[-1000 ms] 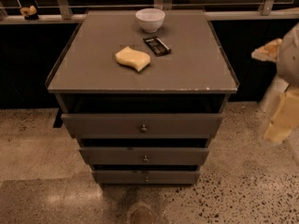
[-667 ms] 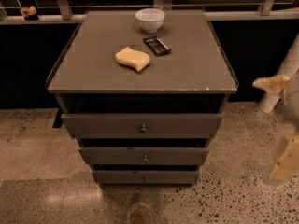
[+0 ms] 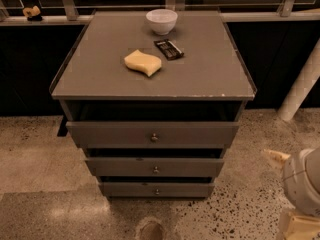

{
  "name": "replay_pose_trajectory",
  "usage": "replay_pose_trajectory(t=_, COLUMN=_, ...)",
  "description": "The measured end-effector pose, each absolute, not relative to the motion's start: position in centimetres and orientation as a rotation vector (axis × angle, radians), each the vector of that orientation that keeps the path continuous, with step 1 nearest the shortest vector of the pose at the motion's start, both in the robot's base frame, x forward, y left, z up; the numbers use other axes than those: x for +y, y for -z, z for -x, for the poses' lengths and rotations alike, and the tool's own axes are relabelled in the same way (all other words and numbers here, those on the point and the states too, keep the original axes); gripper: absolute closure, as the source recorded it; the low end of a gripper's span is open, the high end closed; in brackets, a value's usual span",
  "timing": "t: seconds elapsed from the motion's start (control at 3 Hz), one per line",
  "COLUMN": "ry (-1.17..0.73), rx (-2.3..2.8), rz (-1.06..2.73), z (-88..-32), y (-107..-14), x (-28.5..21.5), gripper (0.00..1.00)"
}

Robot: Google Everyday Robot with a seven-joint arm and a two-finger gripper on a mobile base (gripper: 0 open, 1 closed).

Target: Open top drawer

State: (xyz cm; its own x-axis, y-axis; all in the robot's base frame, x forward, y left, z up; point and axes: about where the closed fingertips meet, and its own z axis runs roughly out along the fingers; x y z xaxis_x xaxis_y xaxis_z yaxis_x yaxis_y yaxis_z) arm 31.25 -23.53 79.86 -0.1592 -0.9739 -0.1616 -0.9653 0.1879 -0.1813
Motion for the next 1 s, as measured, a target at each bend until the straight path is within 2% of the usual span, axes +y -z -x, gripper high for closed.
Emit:
replay_pose_trajectory(t=0.33, ry=0.083, rx=2.277, rz=1.819, z=-35.1, y=-71.1, x=-24.6, gripper=0.0)
replay_pose_trajectory(t=0.67, ry=0.083, rx=2.277, rz=1.819, z=-35.1, y=-71.1, x=-24.6, gripper=0.0)
replay_pose_trajectory(t=1.0, ry=-0.025, rx=2.205, rz=1.887, z=-36.6, y=-69.2, x=-23.6, gripper=0.0)
